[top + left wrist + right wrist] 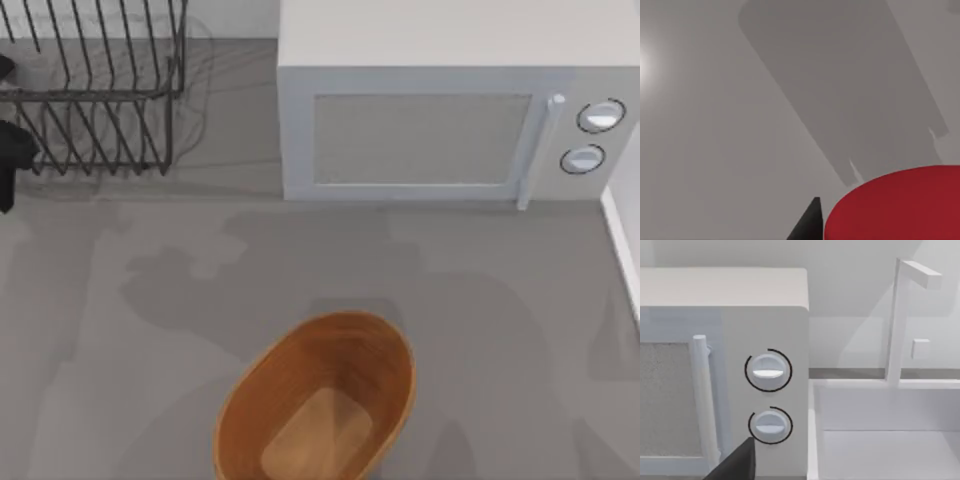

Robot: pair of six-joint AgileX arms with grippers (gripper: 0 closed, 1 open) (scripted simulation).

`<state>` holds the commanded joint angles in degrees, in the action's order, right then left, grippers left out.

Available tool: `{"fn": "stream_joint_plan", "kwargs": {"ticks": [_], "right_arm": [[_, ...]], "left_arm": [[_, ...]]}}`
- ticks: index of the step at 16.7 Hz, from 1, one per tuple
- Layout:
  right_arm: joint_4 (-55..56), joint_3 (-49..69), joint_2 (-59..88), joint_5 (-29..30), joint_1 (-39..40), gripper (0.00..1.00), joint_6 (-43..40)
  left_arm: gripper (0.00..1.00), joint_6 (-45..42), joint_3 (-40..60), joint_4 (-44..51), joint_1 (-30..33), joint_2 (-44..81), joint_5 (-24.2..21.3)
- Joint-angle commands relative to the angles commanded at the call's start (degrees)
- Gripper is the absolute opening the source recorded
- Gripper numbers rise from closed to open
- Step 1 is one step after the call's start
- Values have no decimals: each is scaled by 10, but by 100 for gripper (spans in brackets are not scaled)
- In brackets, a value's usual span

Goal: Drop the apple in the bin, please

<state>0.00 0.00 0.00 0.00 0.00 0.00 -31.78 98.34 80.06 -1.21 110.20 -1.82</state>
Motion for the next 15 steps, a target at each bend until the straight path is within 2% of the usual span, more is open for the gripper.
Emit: {"fn": "stream_joint_plan", "kwargs": {"ticks": [6,15], "right_arm": [[0,0,0,0,0,100,0],[0,0,0,0,0,100,0]], "left_arm": [[0,312,-68,14,128,-14,-25],[0,920,-170,40,345,-25,-56]]}}
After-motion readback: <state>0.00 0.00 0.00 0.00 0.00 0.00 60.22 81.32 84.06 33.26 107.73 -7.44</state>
